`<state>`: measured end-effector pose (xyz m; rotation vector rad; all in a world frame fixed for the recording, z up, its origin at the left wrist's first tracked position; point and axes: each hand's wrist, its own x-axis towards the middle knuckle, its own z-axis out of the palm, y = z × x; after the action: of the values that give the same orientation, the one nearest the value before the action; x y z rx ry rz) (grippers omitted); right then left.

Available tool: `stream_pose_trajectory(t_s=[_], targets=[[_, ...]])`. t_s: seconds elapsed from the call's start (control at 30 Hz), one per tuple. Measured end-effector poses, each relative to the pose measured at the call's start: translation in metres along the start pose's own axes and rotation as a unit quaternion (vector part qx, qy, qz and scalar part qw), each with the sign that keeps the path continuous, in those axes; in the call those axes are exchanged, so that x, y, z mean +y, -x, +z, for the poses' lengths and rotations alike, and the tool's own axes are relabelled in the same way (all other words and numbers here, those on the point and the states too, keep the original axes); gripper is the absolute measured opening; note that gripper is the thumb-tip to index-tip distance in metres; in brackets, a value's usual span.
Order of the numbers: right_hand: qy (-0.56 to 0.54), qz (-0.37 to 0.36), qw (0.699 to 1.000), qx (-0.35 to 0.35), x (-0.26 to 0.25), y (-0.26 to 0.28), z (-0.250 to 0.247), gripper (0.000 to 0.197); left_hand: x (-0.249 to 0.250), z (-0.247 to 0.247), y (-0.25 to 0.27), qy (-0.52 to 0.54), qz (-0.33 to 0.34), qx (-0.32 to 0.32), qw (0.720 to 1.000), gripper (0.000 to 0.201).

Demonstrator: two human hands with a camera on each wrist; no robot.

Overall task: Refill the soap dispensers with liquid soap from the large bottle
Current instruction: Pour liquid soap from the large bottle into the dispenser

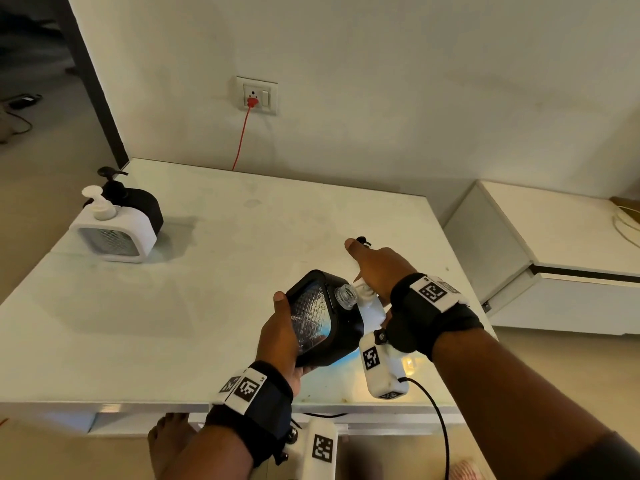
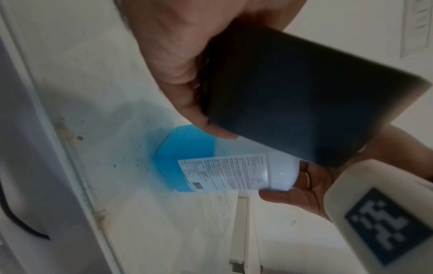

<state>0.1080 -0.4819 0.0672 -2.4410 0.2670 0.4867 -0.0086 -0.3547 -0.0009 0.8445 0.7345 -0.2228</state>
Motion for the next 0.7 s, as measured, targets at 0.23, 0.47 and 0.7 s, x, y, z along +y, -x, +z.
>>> stream_pose_trajectory(t_s=[0.23,0.47,0.7], targets=[[0.038,0.011,0.998,0.041,0.003,-0.001,0.004,0.063,0.001,0.001,0.001,0.004,0.003,0.004,1.000,0.044],[0.012,-0.003,0.999,-0.035,-0.009,0.011,-0.004,0.076,-0.001,0.001,0.003,0.002,0.005,-0.004,1.000,0.048],[0.027,0.002,1.000,-0.006,-0.005,0.001,0.002,0.069,-0.001,0.002,0.002,0.005,0.007,-0.004,1.000,0.048]])
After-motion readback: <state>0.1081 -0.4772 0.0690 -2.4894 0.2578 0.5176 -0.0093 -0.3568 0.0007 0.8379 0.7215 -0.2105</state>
